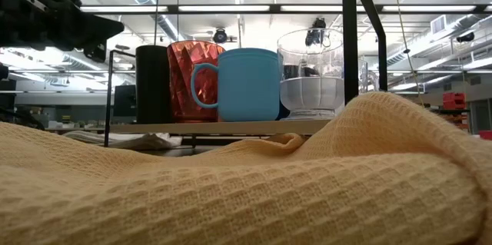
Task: Stack small to large cups/mugs on shelf
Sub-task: Return to Home Position
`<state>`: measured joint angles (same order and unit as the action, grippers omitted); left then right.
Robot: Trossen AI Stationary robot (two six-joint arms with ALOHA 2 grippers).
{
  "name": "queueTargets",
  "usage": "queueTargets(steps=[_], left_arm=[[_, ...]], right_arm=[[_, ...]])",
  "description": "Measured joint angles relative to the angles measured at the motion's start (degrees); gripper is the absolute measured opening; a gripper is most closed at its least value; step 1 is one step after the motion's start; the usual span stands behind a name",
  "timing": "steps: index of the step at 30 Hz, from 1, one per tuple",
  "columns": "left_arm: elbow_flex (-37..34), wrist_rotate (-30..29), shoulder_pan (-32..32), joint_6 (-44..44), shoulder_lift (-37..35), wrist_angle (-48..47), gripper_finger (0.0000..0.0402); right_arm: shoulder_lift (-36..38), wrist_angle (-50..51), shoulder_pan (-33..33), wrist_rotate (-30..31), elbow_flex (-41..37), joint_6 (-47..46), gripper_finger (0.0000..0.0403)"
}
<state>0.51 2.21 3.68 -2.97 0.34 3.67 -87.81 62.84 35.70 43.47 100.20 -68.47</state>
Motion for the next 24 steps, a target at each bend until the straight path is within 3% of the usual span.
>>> queueTargets(steps=[5, 11, 17, 20, 24], left_arm=[[0.05, -0.37, 0.0, -3.98, 0.0, -1.86, 0.0016], [0.09, -1.57, 0.0, -2.67, 0.02, -2.43, 0.0025], [0.01, -1.56, 0.0, -2.41, 0.0, -1.72, 0.0015], [0.0, -1.51, 0.0, -2.37, 0.01, -0.83, 0.0012], [0.0, -1.54, 0.0, -2.37, 0.02, -0.6, 0.0016]], right_arm=[[0.33, 0.02, 2.27, 4.13, -0.02, 2.04, 0.0126], [4.44, 0.12, 8.08, 12.22, -0.02, 3.46, 0.0126], [8.27, -2.29, 8.59, 13.5, -0.36, 11.95, 0.0124], [10.0, -10.73, 8.59, 11.98, -4.78, 17.74, 0.0117], [13.28, -35.81, 7.59, 5.45, -18.18, 29.77, 0.0103]])
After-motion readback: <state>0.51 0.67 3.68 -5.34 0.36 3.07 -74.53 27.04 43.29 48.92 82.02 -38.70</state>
